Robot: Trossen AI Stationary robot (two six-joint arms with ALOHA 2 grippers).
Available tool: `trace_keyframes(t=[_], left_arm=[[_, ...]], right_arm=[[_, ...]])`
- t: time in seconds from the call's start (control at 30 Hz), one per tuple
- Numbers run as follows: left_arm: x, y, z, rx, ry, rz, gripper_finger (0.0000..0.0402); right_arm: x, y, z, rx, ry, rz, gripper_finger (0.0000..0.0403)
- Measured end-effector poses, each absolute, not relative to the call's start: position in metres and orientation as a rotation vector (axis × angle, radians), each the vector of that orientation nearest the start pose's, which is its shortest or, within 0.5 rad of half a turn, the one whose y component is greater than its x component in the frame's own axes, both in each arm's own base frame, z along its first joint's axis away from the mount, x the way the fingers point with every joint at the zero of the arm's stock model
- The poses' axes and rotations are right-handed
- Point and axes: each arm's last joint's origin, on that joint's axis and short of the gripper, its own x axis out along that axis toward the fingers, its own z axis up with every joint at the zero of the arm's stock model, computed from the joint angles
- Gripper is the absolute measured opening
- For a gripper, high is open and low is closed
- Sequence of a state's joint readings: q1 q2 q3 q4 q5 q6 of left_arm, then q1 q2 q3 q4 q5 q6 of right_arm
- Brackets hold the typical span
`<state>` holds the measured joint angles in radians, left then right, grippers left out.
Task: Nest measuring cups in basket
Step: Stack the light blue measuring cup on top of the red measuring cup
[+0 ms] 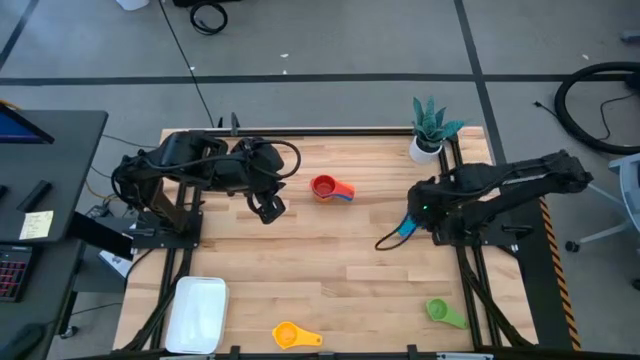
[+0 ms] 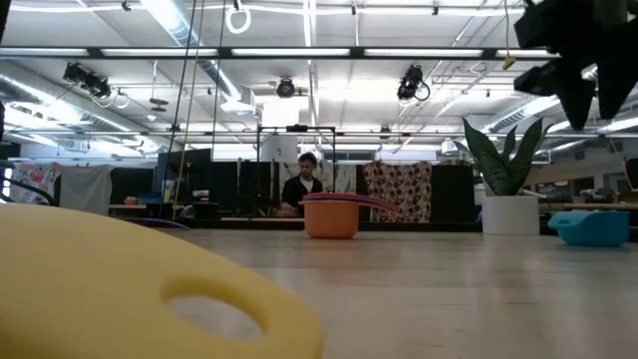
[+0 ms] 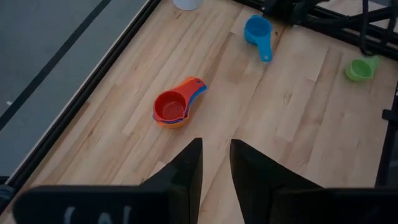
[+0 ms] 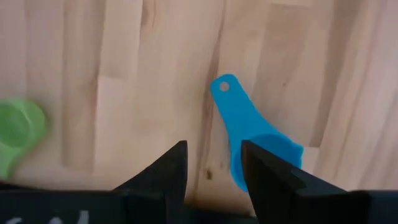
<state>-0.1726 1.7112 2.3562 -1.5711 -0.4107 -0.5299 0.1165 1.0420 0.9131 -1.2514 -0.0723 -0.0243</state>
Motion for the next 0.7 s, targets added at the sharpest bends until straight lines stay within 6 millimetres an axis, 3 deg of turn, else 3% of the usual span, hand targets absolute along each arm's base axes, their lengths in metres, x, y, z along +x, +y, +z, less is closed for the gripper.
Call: trace_keyframes(t=[0.33, 0.7], left_arm=[[0.271, -0.036, 0.485, -0.223, 0.801, 0.444, 0.0086], [0.271, -0.036, 0.485, -0.226, 0.8, 0.446, 0.0086]], right_arm=[[0.183, 0.021, 0.215, -0.43, 1.452, 0.373, 0.0155], [0.204, 0.022, 0.18, -0.5, 1.601, 0.439, 0.016]])
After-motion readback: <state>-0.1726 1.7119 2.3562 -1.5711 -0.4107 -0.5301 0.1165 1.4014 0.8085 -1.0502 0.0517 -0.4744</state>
